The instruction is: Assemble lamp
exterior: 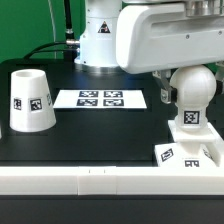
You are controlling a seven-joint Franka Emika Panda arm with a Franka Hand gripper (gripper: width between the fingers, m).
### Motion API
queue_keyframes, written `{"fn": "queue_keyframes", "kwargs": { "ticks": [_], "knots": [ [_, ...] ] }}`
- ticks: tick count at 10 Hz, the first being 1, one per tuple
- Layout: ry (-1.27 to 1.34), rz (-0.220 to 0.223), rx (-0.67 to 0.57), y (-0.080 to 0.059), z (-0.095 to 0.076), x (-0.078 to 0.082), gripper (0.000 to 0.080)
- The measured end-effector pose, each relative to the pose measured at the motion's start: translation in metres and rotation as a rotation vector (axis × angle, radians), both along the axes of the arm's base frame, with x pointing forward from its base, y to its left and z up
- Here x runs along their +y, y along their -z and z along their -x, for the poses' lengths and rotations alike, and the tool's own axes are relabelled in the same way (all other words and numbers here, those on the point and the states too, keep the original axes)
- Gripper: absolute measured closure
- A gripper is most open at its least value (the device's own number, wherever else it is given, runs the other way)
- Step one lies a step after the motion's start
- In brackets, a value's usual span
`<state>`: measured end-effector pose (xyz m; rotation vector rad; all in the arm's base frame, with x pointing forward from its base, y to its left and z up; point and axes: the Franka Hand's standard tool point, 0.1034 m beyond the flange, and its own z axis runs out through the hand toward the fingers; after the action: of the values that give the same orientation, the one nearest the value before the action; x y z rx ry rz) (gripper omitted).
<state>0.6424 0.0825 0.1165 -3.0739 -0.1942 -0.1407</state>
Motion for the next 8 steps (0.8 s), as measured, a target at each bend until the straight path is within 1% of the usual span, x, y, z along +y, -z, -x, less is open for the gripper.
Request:
{"fn": "queue_keyframes", "kwargs": {
  "ticks": [1, 3, 5, 8],
  "knots": [
    [0.099, -0.019, 0.008, 0.0005, -0.0001, -0.0008, 0.0222],
    [0.268, -0.042, 0.023, 0.0011, -0.0001, -0.0033, 0.0222],
    [0.520, -0.090, 0.063, 0.0035, 0.0022, -0.0050, 0.0222],
    [0.631, -0.098, 0.076, 0.0051, 0.0031, -0.0038, 0.0222]
  ]
}}
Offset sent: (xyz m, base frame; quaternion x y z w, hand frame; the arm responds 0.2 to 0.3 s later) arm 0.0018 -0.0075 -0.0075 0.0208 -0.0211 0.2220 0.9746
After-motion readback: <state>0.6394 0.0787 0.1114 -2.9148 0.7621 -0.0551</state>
